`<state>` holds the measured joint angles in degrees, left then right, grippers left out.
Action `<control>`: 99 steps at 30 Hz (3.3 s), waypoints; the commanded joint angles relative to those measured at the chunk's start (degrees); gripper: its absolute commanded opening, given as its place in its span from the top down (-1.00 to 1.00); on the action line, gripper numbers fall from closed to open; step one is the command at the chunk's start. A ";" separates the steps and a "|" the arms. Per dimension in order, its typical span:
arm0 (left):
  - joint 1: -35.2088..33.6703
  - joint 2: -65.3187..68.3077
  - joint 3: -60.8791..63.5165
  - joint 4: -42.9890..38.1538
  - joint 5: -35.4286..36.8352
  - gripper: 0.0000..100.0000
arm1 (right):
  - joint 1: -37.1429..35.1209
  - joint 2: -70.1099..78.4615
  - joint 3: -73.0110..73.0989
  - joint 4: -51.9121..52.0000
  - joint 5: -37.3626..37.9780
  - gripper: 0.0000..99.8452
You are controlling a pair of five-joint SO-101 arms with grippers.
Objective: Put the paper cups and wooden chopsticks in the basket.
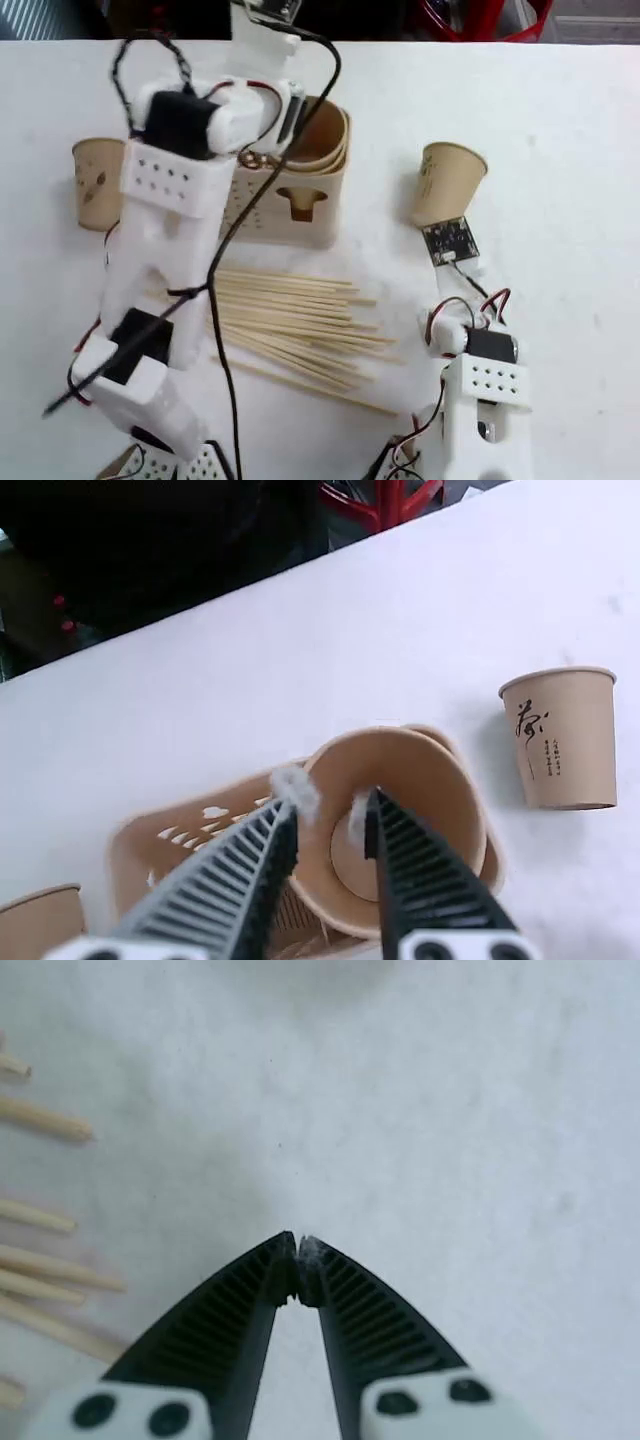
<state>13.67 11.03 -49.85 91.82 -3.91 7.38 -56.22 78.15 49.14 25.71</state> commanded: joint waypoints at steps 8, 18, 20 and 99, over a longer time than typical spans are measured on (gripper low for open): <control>-1.54 -0.22 5.27 3.78 -1.05 0.74 | 0.40 -0.92 -0.35 -0.40 -0.35 0.96; -0.84 -0.57 15.82 -1.41 -1.05 0.74 | 0.40 -0.92 -0.35 -0.40 -0.53 0.96; -0.22 -0.84 14.86 -1.76 -1.41 0.74 | 0.40 -0.92 -0.35 -0.40 -0.53 0.96; -29.23 -63.08 109.27 -38.33 -2.73 0.73 | -0.66 75.30 -108.40 49.71 3.78 0.81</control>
<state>-16.31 -50.77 59.78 54.90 -6.11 4.84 30.46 -37.01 98.46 26.95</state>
